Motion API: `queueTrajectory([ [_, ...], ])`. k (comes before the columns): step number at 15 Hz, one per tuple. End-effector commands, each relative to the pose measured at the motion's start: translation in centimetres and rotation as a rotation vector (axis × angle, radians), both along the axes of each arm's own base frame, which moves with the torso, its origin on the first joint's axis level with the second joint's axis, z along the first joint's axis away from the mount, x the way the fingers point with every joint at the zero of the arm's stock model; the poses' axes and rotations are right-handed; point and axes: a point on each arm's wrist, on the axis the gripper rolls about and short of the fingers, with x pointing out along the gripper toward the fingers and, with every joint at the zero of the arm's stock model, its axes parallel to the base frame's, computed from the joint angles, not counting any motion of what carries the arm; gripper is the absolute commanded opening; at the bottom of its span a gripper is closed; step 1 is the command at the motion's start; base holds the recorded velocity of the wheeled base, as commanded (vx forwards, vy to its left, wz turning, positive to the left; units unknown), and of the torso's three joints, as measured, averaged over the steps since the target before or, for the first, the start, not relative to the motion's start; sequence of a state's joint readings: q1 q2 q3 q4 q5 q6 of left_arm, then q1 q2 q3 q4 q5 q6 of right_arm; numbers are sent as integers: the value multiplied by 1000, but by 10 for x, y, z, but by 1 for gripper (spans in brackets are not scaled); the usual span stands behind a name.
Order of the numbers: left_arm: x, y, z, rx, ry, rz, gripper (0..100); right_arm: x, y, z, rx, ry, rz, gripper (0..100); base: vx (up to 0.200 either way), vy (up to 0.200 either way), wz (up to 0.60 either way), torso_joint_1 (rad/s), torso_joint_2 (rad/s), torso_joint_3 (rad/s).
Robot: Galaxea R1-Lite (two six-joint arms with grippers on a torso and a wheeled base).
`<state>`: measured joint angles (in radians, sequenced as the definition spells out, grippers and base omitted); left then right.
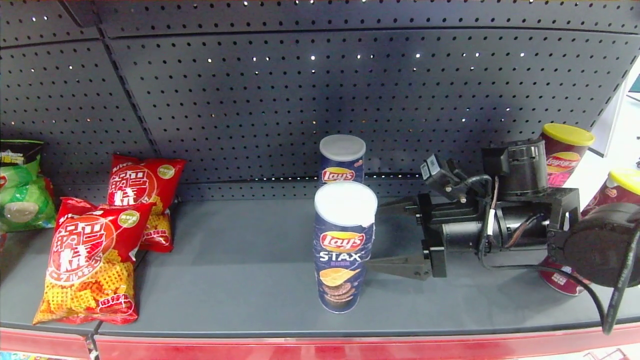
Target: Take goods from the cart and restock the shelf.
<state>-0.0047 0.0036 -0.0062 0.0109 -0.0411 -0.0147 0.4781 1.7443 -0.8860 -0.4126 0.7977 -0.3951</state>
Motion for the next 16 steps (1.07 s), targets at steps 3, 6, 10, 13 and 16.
queueTrajectory([
  [3, 0, 0, 0, 1, 2, 0, 100, 9, -1, -3, 2, -3, -17, 100, 0, 0, 0, 0, 0, 0],
  [6, 0, 0, 0, 1, 2, 0, 100, 11, -1, -2, 8, -15, -18, 100, 0, 0, 0, 0, 0, 0],
  [10, 0, 0, 0, -1, 1, 0, 100, 15, -8, -2, 7, -15, -45, 100, 0, 0, 0, 0, 0, 0],
  [13, 0, 0, 0, 1, 1, 0, 100, 10, -12, 1, 11, -17, -48, 100, 0, 0, 0, 0, 0, 0],
  [16, 0, 0, 0, -1, 1, 0, 100, -13, -23, 4, 11, -13, -50, 100, 0, 0, 0, 0, 0, 0],
])
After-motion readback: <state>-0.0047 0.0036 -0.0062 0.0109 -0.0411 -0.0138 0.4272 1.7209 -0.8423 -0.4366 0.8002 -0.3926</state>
